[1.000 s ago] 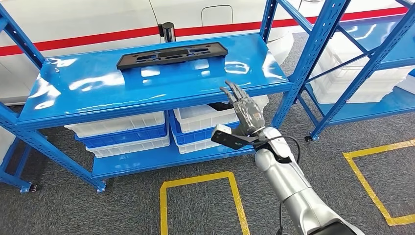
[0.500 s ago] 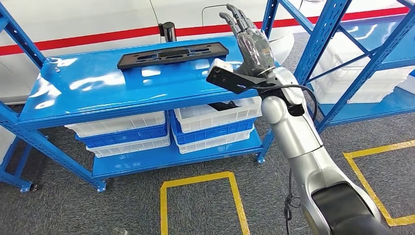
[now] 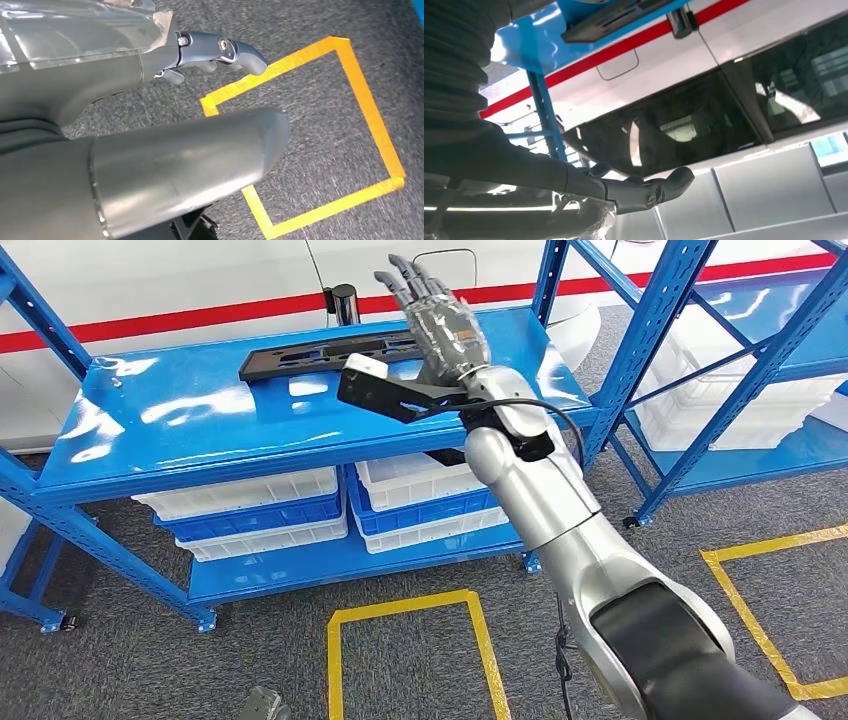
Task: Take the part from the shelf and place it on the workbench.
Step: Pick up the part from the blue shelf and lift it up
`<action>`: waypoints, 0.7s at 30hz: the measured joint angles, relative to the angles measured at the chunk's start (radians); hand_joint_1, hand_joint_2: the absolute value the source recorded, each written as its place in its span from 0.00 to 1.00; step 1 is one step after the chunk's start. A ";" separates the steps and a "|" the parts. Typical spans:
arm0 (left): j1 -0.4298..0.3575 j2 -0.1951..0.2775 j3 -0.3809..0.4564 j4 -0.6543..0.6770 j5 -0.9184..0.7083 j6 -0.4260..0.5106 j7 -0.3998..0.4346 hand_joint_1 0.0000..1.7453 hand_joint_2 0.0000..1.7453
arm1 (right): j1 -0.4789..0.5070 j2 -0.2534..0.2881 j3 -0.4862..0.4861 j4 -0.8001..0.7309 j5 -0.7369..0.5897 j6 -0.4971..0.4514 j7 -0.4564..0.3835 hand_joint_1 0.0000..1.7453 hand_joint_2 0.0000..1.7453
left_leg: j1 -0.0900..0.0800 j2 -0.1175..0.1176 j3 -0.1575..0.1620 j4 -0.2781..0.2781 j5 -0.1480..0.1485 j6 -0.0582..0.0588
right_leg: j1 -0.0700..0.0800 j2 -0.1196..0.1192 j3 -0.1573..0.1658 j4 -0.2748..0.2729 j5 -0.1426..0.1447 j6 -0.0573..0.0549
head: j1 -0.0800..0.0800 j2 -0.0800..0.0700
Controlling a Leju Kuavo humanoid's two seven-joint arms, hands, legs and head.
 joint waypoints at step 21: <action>-0.021 -0.010 -0.010 0.000 -0.014 0.001 0.012 0.00 0.00 | 0.047 0.045 -0.039 0.054 -0.017 0.001 -0.020 0.00 1.00 | -0.002 -0.001 0.000 0.001 0.000 0.000 | 0.000 0.000 0.000 0.000 0.000 0.000 | 0.000 0.000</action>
